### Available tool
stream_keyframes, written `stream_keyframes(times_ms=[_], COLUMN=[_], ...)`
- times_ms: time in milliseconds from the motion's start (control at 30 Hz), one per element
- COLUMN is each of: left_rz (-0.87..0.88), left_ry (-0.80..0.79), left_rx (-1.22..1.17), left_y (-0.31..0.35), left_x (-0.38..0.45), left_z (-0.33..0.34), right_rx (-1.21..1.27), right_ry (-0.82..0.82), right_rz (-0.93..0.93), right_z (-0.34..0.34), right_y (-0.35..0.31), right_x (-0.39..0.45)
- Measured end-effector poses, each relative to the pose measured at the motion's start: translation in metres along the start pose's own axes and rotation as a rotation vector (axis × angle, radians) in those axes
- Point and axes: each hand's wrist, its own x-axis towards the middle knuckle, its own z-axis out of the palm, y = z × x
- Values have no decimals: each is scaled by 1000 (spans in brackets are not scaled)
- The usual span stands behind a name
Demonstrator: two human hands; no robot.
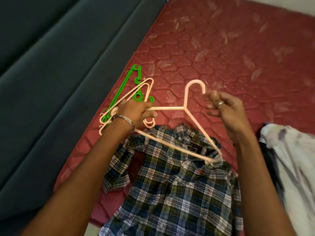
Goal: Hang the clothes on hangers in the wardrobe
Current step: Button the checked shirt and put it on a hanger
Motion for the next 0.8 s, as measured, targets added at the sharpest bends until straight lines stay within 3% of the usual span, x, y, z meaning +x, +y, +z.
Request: stream_keyframes(times_ms=[100, 300, 467, 567, 633, 733, 800], left_rz=[106, 205, 216, 136, 4, -197, -225], left_ry=[-115, -351, -380, -316, -187, 39, 127], left_rx=[-108, -132, -212, -289, -256, -330, -404], left_y=[27, 71, 89, 92, 90, 101, 120], left_x=[-7, -16, -24, -25, -25, -30, -40], left_z=[5, 37, 60, 69, 71, 70, 66], right_rx=[-4, 113, 78, -297, -540, -291, -86], right_ry=[-121, -2, 81, 302, 449, 351, 228], right_rz=[-1, 197, 226, 95, -24, 28, 125], right_z=[-21, -65, -64, -64, -59, -40, -31], right_y=[-2, 24, 55, 75, 81, 75, 56], right_x=[-21, -57, -67, -69, -80, -93, -93])
